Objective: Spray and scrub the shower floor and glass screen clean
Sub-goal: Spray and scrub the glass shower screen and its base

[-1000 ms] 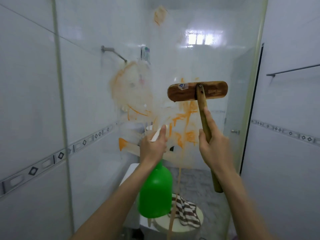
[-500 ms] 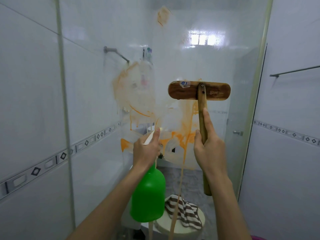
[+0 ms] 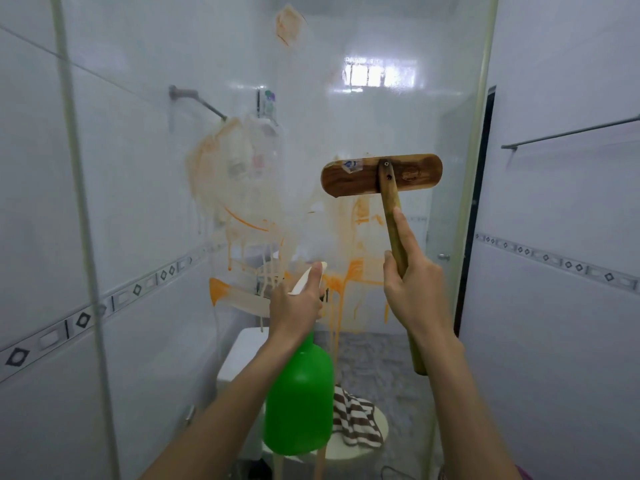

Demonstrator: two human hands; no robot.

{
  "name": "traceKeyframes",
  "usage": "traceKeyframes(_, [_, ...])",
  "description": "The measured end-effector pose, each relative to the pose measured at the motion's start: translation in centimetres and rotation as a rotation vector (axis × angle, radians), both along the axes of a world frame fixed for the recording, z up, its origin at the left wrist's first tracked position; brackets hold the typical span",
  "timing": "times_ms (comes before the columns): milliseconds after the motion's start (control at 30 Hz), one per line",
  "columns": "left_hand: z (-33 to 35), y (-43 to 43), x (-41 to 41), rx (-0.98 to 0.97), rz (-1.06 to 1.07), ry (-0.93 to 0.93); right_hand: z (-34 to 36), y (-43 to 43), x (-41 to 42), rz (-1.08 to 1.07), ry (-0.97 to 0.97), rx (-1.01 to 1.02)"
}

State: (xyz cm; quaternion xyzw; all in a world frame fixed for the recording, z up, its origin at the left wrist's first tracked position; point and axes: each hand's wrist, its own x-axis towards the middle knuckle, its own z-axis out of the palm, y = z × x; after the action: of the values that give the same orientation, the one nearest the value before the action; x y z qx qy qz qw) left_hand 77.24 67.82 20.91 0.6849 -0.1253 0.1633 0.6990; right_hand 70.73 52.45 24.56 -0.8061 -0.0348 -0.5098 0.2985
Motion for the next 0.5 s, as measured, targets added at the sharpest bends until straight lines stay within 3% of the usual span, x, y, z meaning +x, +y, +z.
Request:
traceKeyframes(167, [-0.4,-1.5,-0.3,0.069,-0.036,-0.062,-0.1,-1.6,-0.8,-0.024,0.003,-0.005])
traceKeyframes(500, [-1.8,-3.0,-0.9,-0.018,-0.118,-0.065,-0.6,-1.6,-0.6,-0.003,0.027,-0.013])
